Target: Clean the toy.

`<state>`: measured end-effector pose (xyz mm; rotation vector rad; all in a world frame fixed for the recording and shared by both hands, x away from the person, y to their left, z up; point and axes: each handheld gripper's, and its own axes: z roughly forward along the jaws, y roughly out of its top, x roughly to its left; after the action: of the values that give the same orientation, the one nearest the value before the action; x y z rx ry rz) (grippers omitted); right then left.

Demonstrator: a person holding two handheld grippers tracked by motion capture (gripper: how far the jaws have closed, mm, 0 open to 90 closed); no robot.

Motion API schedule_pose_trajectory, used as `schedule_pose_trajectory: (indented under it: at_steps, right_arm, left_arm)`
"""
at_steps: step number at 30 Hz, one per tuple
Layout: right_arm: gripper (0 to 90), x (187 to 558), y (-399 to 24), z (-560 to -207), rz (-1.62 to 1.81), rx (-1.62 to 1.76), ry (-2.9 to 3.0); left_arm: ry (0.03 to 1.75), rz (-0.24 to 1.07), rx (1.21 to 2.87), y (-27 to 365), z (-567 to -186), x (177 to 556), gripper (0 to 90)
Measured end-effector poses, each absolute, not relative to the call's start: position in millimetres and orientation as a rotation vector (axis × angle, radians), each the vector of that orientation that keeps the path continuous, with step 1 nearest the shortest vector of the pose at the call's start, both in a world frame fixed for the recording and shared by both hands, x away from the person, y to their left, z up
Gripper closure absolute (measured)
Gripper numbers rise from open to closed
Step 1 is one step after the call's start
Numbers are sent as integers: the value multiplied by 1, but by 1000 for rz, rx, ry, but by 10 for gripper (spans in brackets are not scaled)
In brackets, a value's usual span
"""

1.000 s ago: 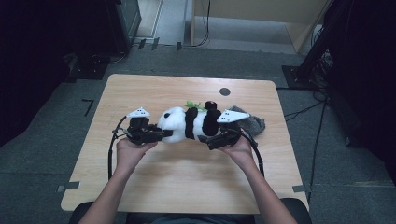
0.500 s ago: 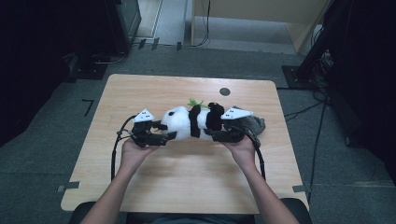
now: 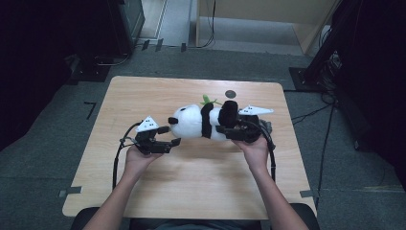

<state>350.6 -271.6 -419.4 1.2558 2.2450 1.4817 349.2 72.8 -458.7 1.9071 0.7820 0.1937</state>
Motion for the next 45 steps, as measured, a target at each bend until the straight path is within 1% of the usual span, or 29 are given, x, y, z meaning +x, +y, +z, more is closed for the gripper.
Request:
schedule_pose_trajectory:
  at_steps: [2,3,6,8,9,11,12,14,17,20,23,25,29,34,36,38,39,40,41,42,43,45]
  right_arm:
    - [413,349,-267,-418,1528,1255,2266]
    - [413,348,-264,-417,1526,1250,2270]
    - [415,346,-259,-416,1522,1233,2280]
    - [414,345,-255,-417,1520,1237,2290]
    - [407,344,-254,-418,1522,1238,2288]
    - [354,346,-253,-420,1525,1241,2280]
    - [332,347,-253,-421,1528,1240,2271]
    - [270,350,-255,-423,1539,1224,2271]
    - [218,352,-258,-425,1548,1187,2279]
    - [200,350,-260,-426,1530,1084,2273]
    - [182,347,-260,-427,1459,1046,2249]
    - [179,348,-262,-431,1430,1041,2253]
    - [159,348,-260,-435,1484,990,2284]
    - [106,349,-250,-441,1525,939,2316]
    - [106,350,-247,-445,1489,957,2299]
    - [149,351,-243,-448,1417,954,2307]
    - [206,350,-241,-448,1385,949,2305]
    - [286,349,-242,-448,1361,957,2299]
    - [326,350,-243,-447,1364,973,2292]
    - [376,350,-244,-445,1380,994,2290]
    - [406,350,-245,-443,1382,1004,2291]
    - [436,348,-246,-441,1357,1012,2277]
  left_arm:
    - [776,195,1894,72,-459,349,174]
    - [778,197,1896,72,-460,350,167]
    - [796,227,1905,70,-460,349,180]
    - [830,253,1893,70,-458,347,234]
    - [852,231,1880,71,-457,348,280]
    - [877,206,1864,73,-454,348,423]
    - [878,213,1861,74,-452,347,479]
    - [879,200,1850,76,-450,347,558]
    - [896,170,1845,80,-448,349,603]
    - [918,151,1833,87,-447,353,636]
    - [946,165,1822,96,-444,355,653]
    - [972,129,1781,103,-442,357,656]
    - [969,120,1741,106,-436,355,655]
    - [937,65,1756,94,-433,352,655]
    - [944,46,1758,90,-435,351,654]
    - [957,48,1766,86,-436,350,649]
    - [956,51,1765,85,-437,350,643]
    - [956,55,1771,85,-437,350,626]
    - [959,70,1775,83,-438,350,605]
    - [950,92,1787,83,-438,350,575]
    - [941,109,1801,82,-439,351,535]
    - [907,176,1824,79,-443,351,415]
